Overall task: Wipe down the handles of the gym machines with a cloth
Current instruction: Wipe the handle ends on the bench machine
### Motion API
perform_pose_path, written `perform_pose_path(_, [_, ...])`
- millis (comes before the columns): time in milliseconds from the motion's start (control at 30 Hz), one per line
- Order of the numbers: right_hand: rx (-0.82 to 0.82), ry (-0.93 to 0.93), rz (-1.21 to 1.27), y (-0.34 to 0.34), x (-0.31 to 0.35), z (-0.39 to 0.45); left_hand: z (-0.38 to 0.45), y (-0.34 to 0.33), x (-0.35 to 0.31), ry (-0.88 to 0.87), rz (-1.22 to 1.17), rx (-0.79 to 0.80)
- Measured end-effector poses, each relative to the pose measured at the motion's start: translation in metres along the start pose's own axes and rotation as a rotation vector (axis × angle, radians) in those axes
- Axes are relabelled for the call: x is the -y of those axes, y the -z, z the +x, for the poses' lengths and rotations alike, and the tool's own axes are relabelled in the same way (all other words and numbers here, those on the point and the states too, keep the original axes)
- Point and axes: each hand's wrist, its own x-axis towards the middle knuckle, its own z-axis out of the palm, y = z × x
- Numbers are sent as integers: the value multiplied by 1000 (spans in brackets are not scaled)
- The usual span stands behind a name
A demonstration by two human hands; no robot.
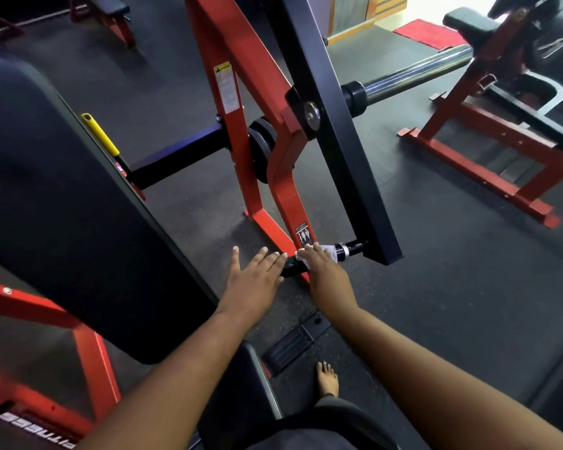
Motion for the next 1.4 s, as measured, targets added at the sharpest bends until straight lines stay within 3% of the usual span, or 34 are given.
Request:
perform_pose_path(100, [8, 69, 204, 14, 3, -17, 0, 2, 1, -5, -3, 6])
perform_pose_path(200, [-273, -24, 234, 36, -10, -2, 0, 3, 1, -14, -4, 8])
perform_pose_path(233, [-294, -63, 173, 38, -17, 10, 0, 3, 1, -14, -8, 11])
perform_pose_path(367, [-22, -115, -144, 13, -13, 26, -1, 3, 0, -11, 1, 9])
perform_pose_path(633, [-47, 50, 241, 5, 11, -20, -1, 7, -1, -7, -11, 29])
perform_pose_path(700, [-192, 14, 293, 25, 1, -18, -1, 7, 0, -11, -9, 27])
perform_pose_path(767, [-354, -47, 188, 37, -13, 0, -1, 5, 1, -14, -11, 31])
perform_pose_path(800, [-338, -64, 79, 40, -18, 10, -1, 5, 0, -15, -12, 34])
perform_pose_path(867, [-130, -103, -101, 31, -18, 22, -1, 6, 0, -15, -8, 40])
perform_pose_path(933, [-38, -120, -144, 15, -10, 19, -1, 8, 1, -16, 0, 39])
perform_pose_path(1033, [-116, -66, -51, -2, 1, 6, 0, 6, 0, -14, 1, 36])
perform_pose_path(1200, [-58, 74, 237, -7, 14, -20, 0, 8, 0, -10, -24, 33])
perform_pose_path(1267, [-138, 119, 353, 10, 13, -22, -1, 7, 1, -11, -29, 29])
perform_pose_path(1333, [-340, 17, 380, 26, 1, -8, -2, 6, 1, -12, -32, 31])
perform_pose_path(1400, [-379, -101, 284, 33, -13, 10, -2, 6, 1, -12, -38, 34])
